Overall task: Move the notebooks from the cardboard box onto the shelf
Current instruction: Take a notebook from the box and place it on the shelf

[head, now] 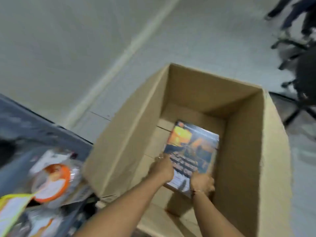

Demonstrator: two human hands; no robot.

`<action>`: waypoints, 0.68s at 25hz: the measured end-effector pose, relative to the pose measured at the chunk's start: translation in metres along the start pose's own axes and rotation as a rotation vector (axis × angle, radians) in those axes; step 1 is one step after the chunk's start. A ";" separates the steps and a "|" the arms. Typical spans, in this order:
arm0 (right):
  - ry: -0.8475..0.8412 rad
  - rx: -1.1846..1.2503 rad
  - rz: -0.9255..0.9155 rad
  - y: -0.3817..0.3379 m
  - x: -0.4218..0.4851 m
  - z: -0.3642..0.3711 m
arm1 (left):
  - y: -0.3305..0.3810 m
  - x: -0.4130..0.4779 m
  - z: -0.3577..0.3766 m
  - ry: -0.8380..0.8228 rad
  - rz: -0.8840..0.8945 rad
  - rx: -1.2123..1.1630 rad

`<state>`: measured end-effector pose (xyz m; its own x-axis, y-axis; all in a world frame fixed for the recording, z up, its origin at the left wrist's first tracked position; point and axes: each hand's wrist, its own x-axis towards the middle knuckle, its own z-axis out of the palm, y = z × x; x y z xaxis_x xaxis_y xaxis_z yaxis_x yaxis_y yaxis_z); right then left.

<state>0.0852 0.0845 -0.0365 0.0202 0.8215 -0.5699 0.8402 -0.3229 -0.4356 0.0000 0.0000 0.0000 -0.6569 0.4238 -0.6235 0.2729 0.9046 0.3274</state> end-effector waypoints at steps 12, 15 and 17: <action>0.117 0.011 0.129 0.033 0.012 0.028 | -0.009 0.031 0.048 0.129 -0.442 -0.055; 0.161 0.095 0.051 0.007 -0.007 0.008 | 0.002 0.012 0.012 0.197 -0.323 -0.007; 0.173 0.190 -0.083 -0.017 -0.029 -0.014 | 0.010 -0.012 -0.029 0.296 -0.247 -0.052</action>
<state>0.0780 0.0729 -0.0028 0.0615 0.9115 -0.4066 0.7263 -0.3203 -0.6082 -0.0095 0.0028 0.0312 -0.8750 0.1550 -0.4587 0.0498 0.9712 0.2332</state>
